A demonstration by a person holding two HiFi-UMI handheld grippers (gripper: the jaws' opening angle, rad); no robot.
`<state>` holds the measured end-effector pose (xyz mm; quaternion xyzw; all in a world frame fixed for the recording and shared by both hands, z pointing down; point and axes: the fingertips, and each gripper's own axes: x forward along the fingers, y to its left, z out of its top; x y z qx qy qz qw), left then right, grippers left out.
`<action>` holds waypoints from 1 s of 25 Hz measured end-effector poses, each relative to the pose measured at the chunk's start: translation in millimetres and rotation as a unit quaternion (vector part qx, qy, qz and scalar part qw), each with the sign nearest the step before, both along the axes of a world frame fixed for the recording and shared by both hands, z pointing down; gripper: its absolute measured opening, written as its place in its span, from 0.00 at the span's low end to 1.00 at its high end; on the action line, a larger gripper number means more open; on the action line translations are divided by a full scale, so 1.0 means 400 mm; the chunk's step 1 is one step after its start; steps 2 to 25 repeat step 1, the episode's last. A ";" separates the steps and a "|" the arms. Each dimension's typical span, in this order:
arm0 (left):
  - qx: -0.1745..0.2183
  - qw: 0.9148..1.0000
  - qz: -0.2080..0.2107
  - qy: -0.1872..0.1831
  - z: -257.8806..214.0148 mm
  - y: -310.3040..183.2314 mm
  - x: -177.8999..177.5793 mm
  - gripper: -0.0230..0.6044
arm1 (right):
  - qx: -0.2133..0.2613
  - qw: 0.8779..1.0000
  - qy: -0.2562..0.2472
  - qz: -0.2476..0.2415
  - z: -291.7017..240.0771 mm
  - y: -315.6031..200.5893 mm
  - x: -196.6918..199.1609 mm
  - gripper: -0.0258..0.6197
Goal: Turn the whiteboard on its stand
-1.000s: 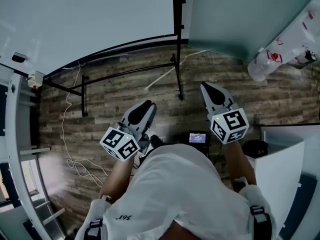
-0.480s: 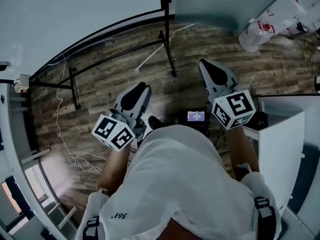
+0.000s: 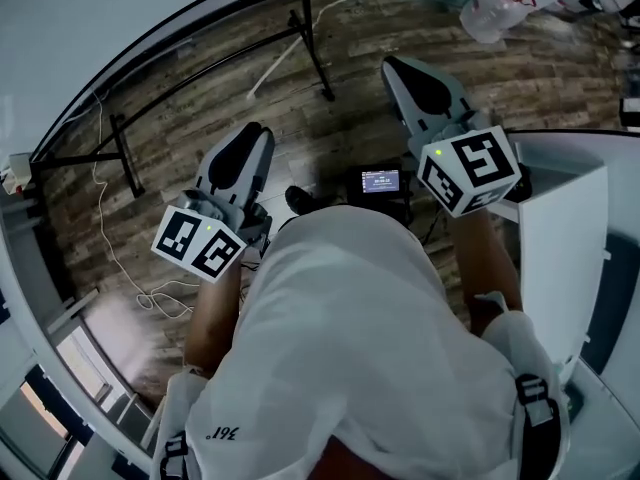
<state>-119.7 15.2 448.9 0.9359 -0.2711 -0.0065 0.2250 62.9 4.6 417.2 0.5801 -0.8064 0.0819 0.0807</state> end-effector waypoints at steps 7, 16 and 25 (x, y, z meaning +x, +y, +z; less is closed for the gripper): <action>0.000 1.000 0.001 -0.001 0.004 0.000 -0.002 0.17 | 0.000 1.000 0.000 0.001 0.004 0.000 -0.002 0.08; 0.000 1.000 0.001 -0.001 0.004 0.000 -0.002 0.17 | 0.000 1.000 0.000 0.001 0.004 0.000 -0.002 0.08; 0.000 1.000 0.001 -0.001 0.004 0.000 -0.002 0.17 | 0.000 1.000 0.000 0.001 0.004 0.000 -0.002 0.08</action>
